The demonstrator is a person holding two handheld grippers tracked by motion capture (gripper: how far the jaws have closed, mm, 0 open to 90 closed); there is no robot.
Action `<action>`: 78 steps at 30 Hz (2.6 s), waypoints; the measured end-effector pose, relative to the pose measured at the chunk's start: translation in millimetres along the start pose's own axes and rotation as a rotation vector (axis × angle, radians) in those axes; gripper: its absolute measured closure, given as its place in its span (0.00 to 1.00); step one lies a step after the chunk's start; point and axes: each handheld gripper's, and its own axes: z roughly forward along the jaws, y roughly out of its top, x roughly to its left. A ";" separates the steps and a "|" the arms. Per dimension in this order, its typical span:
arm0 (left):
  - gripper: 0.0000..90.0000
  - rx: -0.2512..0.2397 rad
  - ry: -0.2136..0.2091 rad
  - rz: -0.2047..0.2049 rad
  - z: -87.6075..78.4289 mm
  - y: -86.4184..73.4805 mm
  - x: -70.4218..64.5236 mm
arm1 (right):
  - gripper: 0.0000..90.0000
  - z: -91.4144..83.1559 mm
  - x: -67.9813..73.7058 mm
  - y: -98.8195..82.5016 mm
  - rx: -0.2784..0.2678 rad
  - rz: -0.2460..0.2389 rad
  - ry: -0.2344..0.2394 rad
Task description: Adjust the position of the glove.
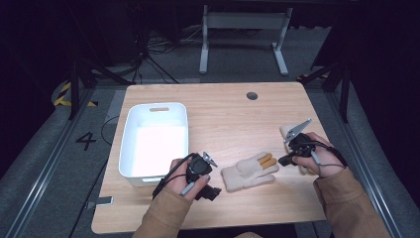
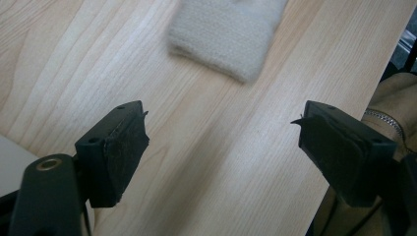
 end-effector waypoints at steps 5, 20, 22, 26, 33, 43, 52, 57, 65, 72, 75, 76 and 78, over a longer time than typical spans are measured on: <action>0.21 0.008 0.006 0.002 -3.1 -6.9 1.1 | 1.00 9.5 -4.6 7.8 -0.015 -0.005 0.001; 0.22 0.020 -0.003 0.003 -6.3 -20.2 -1.4 | 1.00 37.4 -11.8 31.2 -0.099 0.006 -0.026; 0.22 0.024 0.000 0.004 -6.1 -21.3 -1.7 | 1.00 42.3 -13.5 32.7 -0.109 0.012 -0.024; 0.22 0.031 -0.001 0.005 -5.5 -22.2 -1.8 | 1.00 50.7 -15.7 34.1 -0.110 0.021 -0.026; 0.21 0.041 0.001 0.010 -3.3 -22.5 -2.2 | 1.00 60.6 -21.9 32.4 -0.163 0.030 -0.055; 0.22 0.043 0.004 0.008 -2.0 -22.5 -2.1 | 1.00 69.5 -26.8 29.4 -0.153 0.036 -0.058; 0.21 0.045 -0.013 0.028 0.7 -16.7 -5.5 | 1.00 66.1 -24.4 24.8 -0.110 0.048 -0.041; 0.21 0.047 -0.027 0.051 4.0 -10.2 -7.4 | 1.00 62.5 -20.9 17.8 -0.098 0.057 -0.035; 0.21 0.053 -0.048 0.085 9.8 0.6 -9.4 | 1.00 57.6 -15.2 5.9 -0.084 0.067 -0.024; 0.21 0.057 -0.057 0.097 13.1 4.9 -10.2 | 0.99 46.5 -11.3 1.0 -0.155 0.068 -0.039; 0.21 0.054 -0.059 0.101 13.2 6.2 -10.1 | 0.98 37.7 -8.9 0.8 -0.204 0.067 -0.044; 0.21 0.051 -0.061 0.096 13.3 6.4 -10.2 | 0.96 34.7 -8.3 0.5 -0.224 0.065 -0.049; 0.21 0.048 -0.060 0.103 12.8 8.1 -9.0 | 0.95 28.0 -6.5 -0.9 -0.265 0.071 -0.058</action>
